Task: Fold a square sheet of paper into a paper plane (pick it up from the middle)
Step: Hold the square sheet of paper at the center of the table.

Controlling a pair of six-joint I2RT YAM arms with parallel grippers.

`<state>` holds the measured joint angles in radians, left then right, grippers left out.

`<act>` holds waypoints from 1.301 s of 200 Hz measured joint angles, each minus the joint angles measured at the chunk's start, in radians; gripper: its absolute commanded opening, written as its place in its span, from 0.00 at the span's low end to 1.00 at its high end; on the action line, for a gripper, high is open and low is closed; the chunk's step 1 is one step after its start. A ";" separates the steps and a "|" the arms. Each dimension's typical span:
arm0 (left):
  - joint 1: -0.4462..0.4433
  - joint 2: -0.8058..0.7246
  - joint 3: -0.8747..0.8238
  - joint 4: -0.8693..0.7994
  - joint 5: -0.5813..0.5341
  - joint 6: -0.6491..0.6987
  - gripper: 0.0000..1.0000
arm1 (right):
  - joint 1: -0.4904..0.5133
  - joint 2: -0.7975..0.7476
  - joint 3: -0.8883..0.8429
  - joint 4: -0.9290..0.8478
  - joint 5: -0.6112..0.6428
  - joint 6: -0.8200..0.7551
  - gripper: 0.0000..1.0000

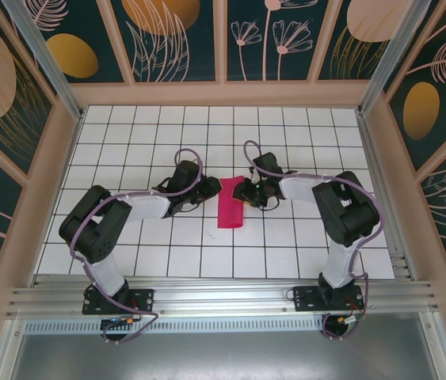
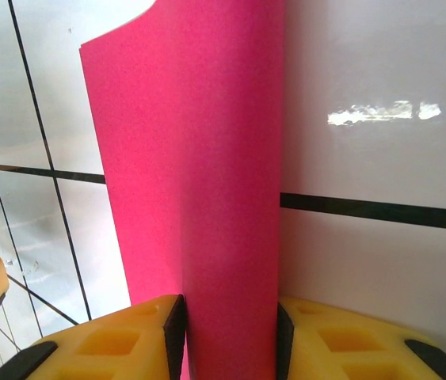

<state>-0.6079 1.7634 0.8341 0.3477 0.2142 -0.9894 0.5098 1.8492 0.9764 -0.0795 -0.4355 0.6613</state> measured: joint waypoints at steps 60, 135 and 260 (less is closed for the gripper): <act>0.000 0.032 0.000 0.001 0.056 0.001 0.24 | 0.003 0.007 0.012 -0.018 0.009 0.000 0.37; 0.000 0.104 0.030 0.016 0.145 0.008 0.19 | 0.009 0.012 0.023 -0.035 0.024 -0.001 0.37; -0.011 0.162 0.077 -0.014 0.168 0.029 0.16 | 0.011 0.019 0.031 -0.045 0.027 -0.002 0.36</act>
<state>-0.6193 1.9255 0.9112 0.3340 0.3820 -0.9600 0.5209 1.8683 1.0069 -0.1249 -0.4080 0.6590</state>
